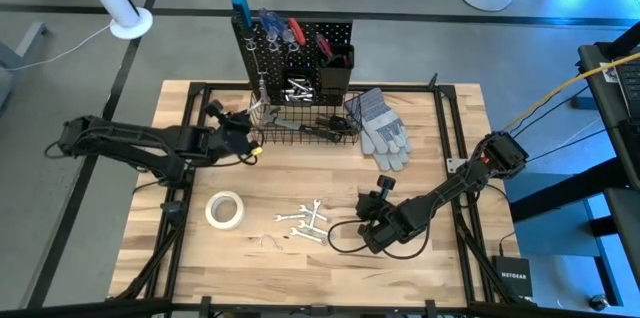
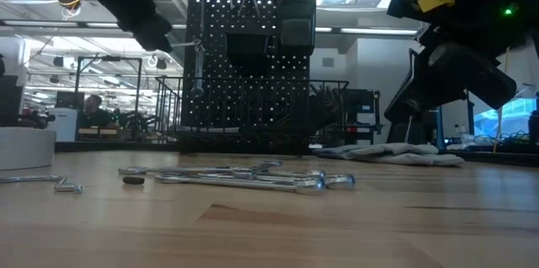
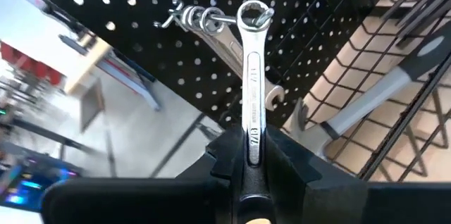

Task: Hang tools onto peg board
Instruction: Hang the wrench on the peg board

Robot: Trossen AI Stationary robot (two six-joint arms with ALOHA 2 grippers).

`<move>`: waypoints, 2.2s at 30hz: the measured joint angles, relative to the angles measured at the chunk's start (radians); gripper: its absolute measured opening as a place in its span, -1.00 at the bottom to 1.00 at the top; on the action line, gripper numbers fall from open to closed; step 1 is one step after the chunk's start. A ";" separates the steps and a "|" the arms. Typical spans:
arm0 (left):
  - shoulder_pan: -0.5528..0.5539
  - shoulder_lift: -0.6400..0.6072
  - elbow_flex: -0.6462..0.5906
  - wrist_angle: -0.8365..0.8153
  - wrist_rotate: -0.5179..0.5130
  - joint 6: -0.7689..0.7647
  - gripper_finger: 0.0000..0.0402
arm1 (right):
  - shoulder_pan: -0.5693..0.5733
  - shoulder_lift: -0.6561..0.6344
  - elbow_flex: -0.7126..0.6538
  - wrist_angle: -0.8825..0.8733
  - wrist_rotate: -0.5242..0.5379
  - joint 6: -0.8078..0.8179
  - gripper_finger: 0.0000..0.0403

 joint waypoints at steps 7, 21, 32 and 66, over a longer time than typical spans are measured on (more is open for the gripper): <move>0.056 0.013 0.000 0.033 0.063 -0.055 -0.78 | 0.000 0.000 0.000 0.000 0.000 0.000 -0.88; 0.102 0.021 0.000 0.118 0.244 -0.043 -0.61 | 0.000 -0.001 0.000 -0.001 0.000 0.000 -0.88; 0.095 0.019 0.000 0.116 0.300 -0.019 -0.20 | 0.000 -0.001 0.000 -0.002 0.000 0.000 -0.88; 0.237 -0.024 0.000 0.128 0.529 -0.085 -0.18 | 0.000 -0.001 0.000 -0.002 -0.003 0.000 -0.88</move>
